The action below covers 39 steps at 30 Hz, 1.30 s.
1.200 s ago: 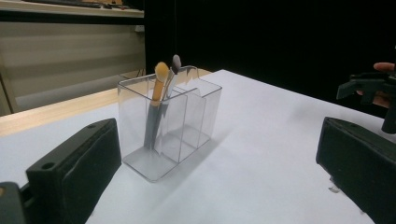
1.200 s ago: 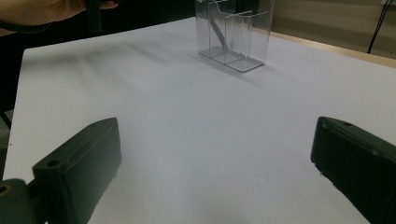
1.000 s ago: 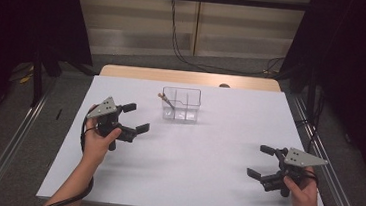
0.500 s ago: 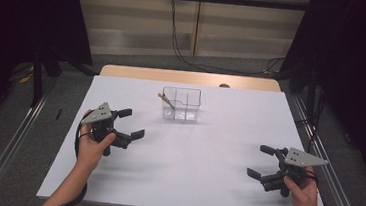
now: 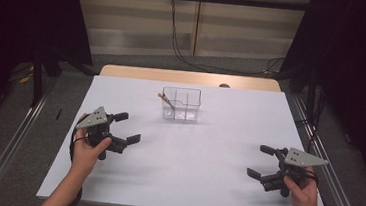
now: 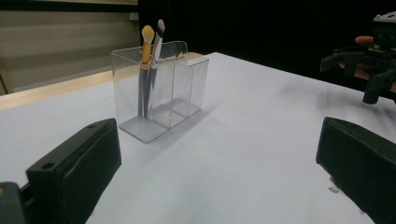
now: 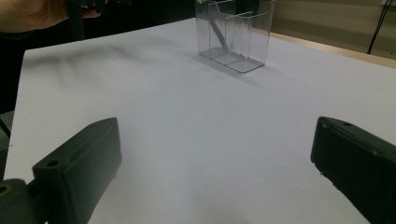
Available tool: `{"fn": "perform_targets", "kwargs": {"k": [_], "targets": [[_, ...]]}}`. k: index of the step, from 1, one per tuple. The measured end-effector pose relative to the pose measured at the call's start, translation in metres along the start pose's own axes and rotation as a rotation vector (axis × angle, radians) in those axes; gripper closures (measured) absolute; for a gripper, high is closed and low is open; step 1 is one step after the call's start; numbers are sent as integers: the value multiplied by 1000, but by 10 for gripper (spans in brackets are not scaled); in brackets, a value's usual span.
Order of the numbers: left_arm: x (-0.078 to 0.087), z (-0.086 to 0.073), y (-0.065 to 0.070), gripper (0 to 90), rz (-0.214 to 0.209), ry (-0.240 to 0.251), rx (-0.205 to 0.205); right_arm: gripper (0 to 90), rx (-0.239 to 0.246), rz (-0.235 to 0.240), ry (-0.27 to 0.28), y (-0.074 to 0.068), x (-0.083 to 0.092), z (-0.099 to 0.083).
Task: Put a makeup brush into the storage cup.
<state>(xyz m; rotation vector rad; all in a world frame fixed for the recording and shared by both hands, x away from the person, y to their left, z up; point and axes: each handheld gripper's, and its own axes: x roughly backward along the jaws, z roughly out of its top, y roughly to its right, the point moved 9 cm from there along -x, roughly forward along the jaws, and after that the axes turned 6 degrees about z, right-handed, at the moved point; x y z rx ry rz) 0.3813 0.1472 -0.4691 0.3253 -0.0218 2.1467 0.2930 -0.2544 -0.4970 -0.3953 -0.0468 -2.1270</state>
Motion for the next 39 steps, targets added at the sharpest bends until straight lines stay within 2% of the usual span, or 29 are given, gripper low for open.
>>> {"fn": "perform_targets", "kwargs": {"k": [22,26,33,39], "targets": [[21,-11,2,0,9,-13,0,15,3,-2,4,0,0,1],[24,-13,2,0,13,-16,-5,15,1,-3,3,0,0,1],[28,-16,4,0,10,-19,9,15,2,-2,2,0,0,1],[29,-16,5,0,11,-24,-1,15,3,-2,4,0,0,1]]}}
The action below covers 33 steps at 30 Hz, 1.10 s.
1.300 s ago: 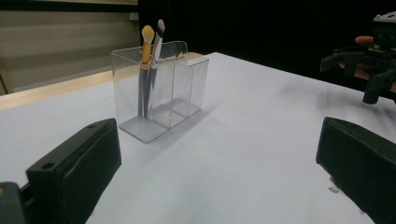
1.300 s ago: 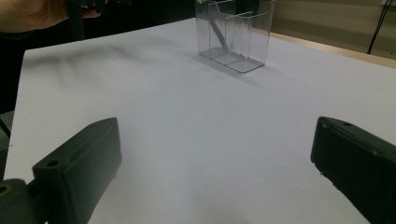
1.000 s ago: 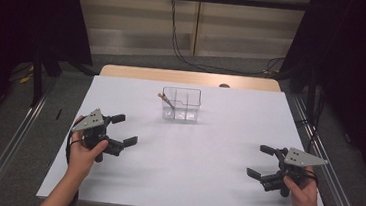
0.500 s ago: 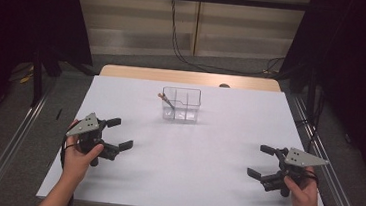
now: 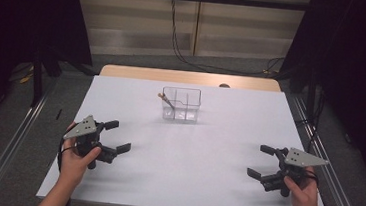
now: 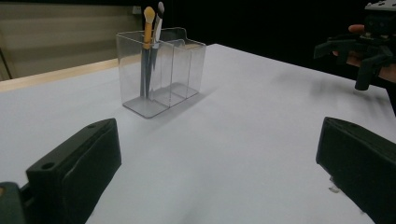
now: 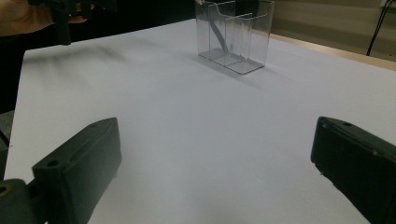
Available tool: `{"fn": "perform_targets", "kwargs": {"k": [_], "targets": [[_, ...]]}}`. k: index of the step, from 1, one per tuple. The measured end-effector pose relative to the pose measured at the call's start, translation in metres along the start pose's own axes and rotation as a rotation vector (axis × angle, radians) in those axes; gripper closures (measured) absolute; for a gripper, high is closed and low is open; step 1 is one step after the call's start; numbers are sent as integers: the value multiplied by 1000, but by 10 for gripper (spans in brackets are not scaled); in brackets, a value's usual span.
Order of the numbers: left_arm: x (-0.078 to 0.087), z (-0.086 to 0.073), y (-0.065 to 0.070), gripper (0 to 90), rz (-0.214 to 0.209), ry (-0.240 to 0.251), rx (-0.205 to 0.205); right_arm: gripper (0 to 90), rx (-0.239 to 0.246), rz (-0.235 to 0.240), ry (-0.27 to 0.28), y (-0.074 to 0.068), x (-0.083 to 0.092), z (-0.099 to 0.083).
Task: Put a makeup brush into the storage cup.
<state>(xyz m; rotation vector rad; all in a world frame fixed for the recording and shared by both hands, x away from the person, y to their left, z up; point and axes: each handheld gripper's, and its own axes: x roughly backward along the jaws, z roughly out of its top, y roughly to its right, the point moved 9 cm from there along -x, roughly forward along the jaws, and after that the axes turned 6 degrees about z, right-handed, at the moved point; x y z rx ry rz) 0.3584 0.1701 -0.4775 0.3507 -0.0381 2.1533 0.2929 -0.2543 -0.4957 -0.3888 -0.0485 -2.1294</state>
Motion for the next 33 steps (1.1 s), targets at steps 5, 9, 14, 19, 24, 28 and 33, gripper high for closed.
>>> {"fn": "perform_targets", "kwargs": {"k": [5,9,14,19,24,28,33], "targets": [[2,-1,1,0,-3,-5,-4,15,1,0,1,0,0,0],[5,-1,1,0,2,-1,0,15,0,-1,0,0,0,0],[8,-4,1,0,2,-9,-6,15,0,-1,2,0,0,0],[13,-6,0,0,11,-12,-4,15,0,-1,0,0,0,0],[17,-8,0,0,14,-13,0,15,-1,0,-1,0,0,0],[19,-9,2,0,11,-14,1,15,0,0,0,0,0,0],[21,-12,2,0,13,-20,6,15,-1,1,-1,0,0,0]]}}
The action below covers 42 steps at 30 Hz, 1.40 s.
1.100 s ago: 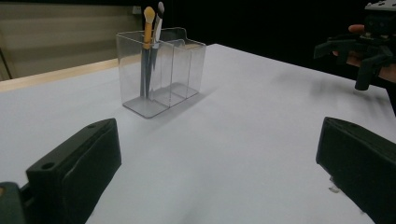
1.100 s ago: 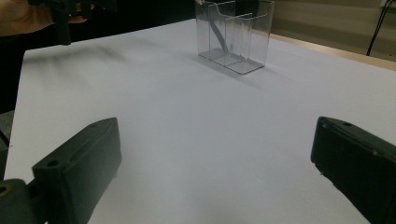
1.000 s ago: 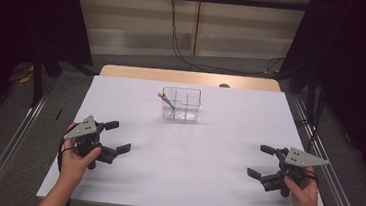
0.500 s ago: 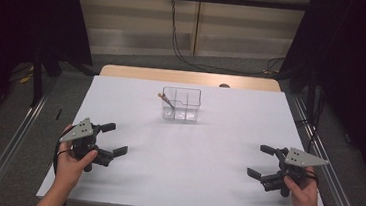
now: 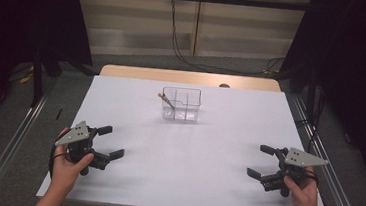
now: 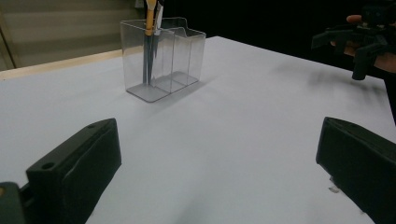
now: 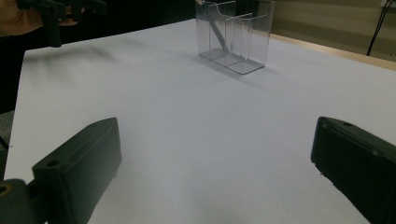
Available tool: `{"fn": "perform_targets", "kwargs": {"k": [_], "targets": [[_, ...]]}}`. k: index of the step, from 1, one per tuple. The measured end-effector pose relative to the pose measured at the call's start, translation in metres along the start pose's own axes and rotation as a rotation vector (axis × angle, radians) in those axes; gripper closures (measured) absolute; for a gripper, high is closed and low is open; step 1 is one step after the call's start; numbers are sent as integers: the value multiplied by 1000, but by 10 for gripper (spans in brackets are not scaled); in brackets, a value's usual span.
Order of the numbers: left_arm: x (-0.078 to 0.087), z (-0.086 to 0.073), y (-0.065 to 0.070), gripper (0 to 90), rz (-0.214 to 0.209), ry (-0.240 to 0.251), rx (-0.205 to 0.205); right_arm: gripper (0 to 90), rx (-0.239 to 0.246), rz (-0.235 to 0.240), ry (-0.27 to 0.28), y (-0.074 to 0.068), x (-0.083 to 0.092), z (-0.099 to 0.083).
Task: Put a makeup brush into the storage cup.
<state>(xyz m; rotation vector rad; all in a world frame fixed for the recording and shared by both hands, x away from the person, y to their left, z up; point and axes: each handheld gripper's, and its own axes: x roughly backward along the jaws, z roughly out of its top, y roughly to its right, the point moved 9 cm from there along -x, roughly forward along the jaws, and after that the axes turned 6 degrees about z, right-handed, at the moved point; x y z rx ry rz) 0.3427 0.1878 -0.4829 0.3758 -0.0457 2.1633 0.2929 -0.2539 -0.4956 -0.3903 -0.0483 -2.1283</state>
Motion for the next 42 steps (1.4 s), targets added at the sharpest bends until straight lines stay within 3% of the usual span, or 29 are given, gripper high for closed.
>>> {"fn": "perform_targets", "kwargs": {"k": [42], "targets": [[3,-7,6,0,-20,-8,-18,15,4,-6,-1,1,2,0]]}}
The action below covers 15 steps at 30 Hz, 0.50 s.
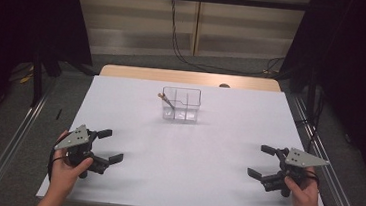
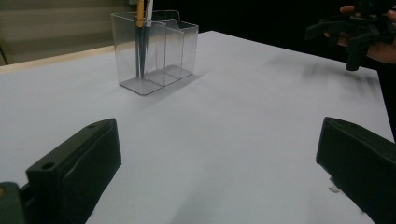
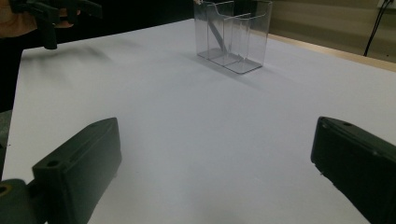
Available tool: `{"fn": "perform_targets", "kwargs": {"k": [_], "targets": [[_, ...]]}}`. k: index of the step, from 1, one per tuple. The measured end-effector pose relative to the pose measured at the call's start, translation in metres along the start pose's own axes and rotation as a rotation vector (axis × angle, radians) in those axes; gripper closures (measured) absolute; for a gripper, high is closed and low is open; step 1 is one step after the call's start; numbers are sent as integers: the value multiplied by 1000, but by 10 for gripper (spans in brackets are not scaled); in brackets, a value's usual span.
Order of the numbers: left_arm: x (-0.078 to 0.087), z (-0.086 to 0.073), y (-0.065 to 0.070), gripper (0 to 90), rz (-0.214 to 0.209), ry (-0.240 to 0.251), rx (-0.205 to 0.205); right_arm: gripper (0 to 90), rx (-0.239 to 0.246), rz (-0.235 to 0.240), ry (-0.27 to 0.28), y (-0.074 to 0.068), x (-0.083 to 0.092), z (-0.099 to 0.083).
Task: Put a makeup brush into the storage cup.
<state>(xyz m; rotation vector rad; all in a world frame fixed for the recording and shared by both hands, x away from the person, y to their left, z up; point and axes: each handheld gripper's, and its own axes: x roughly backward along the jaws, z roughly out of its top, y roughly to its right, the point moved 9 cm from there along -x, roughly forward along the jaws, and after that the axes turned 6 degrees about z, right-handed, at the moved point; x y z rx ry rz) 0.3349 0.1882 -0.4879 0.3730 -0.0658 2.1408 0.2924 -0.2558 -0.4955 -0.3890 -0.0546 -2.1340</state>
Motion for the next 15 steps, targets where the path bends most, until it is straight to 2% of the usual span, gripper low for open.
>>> {"fn": "perform_targets", "kwargs": {"k": [15], "targets": [[0,-2,-1,0,1,-3,1,15,-1,-3,0,1,0,0]]}}
